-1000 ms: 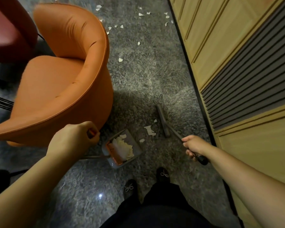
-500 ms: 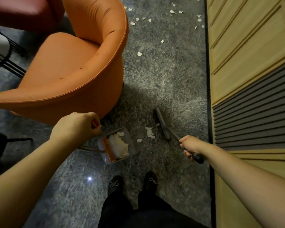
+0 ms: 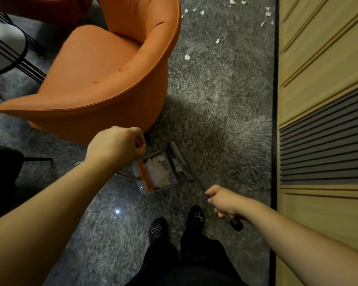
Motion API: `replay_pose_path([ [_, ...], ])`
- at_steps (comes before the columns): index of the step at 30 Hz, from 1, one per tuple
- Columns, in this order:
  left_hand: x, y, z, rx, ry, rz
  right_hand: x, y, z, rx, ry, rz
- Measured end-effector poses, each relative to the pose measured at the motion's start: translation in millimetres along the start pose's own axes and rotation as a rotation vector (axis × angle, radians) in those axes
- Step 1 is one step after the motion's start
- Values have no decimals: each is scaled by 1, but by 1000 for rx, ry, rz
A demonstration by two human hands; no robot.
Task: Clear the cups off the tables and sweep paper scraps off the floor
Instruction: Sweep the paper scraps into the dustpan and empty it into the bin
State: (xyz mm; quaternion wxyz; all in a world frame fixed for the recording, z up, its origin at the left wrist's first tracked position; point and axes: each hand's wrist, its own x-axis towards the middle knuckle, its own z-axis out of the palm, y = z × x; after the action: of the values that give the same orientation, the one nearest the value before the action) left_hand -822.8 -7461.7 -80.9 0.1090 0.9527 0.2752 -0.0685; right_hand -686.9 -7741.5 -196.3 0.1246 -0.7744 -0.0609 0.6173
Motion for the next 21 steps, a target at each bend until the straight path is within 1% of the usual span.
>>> replay_pose_path([
  [4,-3,-2,-2,-22,-12,11,-14,-10,34,1,-82,-34],
  [7,-7,-6,-3,-48,-5,3,-26,-14,48,28,-102,-43],
  [14,-32,-9,-3,-71,-14,5,-61,-13,59,118,-38,-39],
  [21,-62,-11,-10,-120,13,8,-101,-14,53,238,46,-48],
])
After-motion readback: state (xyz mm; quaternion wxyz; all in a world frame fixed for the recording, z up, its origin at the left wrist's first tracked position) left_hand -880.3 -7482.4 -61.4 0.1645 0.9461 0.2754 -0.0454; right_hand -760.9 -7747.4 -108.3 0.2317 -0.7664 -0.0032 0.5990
